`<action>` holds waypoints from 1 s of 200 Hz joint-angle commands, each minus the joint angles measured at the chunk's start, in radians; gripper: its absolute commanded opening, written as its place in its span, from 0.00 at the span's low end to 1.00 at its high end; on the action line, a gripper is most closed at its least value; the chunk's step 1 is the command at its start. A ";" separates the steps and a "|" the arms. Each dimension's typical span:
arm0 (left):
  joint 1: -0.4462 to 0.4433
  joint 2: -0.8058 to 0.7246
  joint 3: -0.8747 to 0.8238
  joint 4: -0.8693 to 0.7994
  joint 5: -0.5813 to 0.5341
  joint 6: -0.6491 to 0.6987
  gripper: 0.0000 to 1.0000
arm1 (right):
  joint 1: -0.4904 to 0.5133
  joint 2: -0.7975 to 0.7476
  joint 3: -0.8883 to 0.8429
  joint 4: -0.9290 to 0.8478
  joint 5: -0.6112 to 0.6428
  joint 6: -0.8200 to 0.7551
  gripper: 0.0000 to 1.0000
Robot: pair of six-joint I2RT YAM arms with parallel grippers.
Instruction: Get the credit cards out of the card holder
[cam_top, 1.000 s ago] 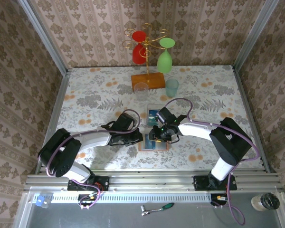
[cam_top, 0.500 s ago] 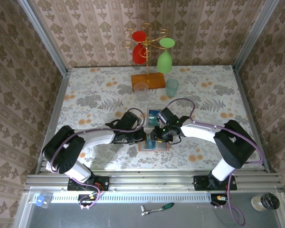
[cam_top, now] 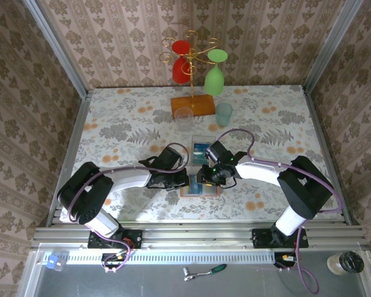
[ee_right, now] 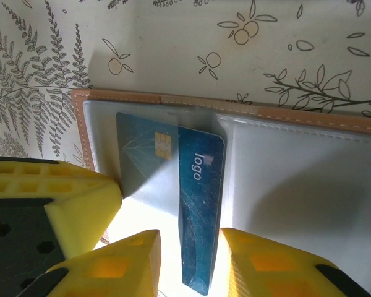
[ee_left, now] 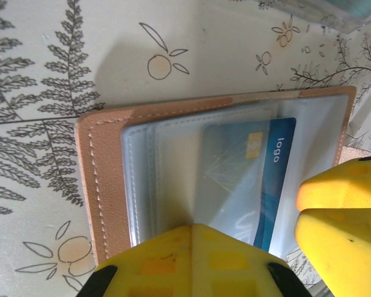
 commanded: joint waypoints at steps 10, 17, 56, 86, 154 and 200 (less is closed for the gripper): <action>-0.007 0.010 0.027 -0.027 -0.016 0.024 0.03 | -0.008 0.018 -0.016 0.003 -0.006 0.004 0.31; -0.007 0.008 0.028 -0.031 -0.017 0.025 0.02 | -0.009 0.020 -0.019 0.005 -0.006 0.004 0.31; -0.007 0.011 0.023 -0.040 -0.016 0.025 0.02 | -0.011 0.033 -0.032 0.037 -0.026 0.014 0.31; -0.007 0.007 0.015 -0.037 -0.017 0.022 0.02 | -0.016 0.034 -0.046 0.092 -0.057 0.035 0.31; -0.007 0.013 0.003 -0.019 -0.013 0.014 0.02 | -0.019 0.020 -0.056 0.143 -0.089 0.063 0.27; -0.007 0.013 0.003 -0.018 -0.011 0.014 0.02 | -0.022 0.020 -0.061 0.145 -0.079 0.067 0.21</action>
